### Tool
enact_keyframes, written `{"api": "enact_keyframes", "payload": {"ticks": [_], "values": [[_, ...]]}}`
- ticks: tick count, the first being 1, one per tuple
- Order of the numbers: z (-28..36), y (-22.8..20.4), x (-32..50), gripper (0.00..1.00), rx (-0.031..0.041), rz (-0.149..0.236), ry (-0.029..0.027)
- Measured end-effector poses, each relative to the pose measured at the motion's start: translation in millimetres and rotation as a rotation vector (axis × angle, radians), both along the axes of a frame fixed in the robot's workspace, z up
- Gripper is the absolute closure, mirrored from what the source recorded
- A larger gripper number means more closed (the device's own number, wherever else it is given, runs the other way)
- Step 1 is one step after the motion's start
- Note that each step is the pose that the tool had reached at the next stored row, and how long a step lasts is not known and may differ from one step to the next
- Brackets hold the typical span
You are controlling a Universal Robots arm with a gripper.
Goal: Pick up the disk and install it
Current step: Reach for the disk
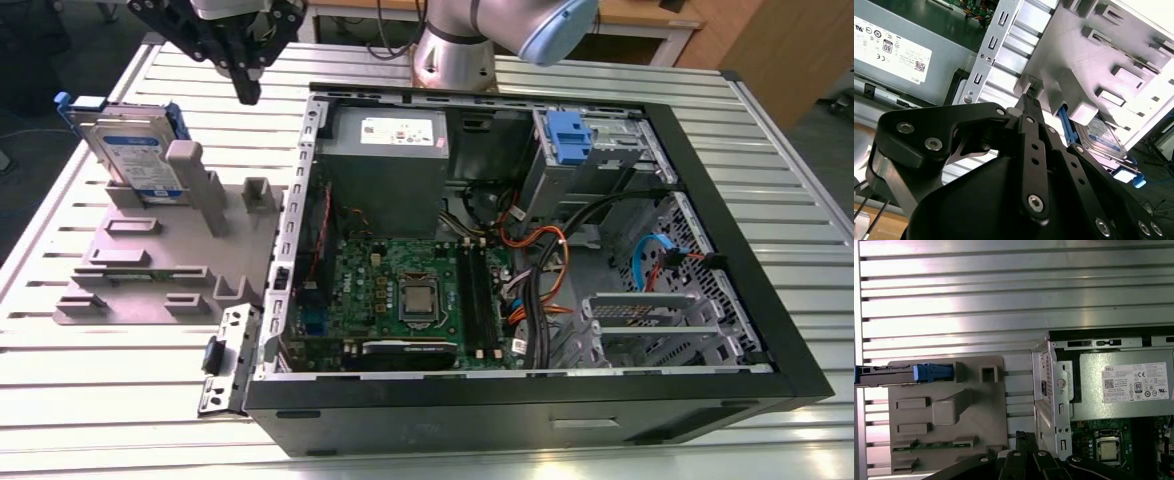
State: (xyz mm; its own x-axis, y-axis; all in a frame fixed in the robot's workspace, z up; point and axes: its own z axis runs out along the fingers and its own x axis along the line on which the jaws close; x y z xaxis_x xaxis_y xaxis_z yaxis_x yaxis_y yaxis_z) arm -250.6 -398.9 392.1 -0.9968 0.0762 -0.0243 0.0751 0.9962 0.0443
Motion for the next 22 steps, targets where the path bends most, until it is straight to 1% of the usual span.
{"api": "enact_keyframes", "payload": {"ticks": [22], "values": [[0.0,0.0,-6.6,0.89,0.0001,0.000,0.0000]]}}
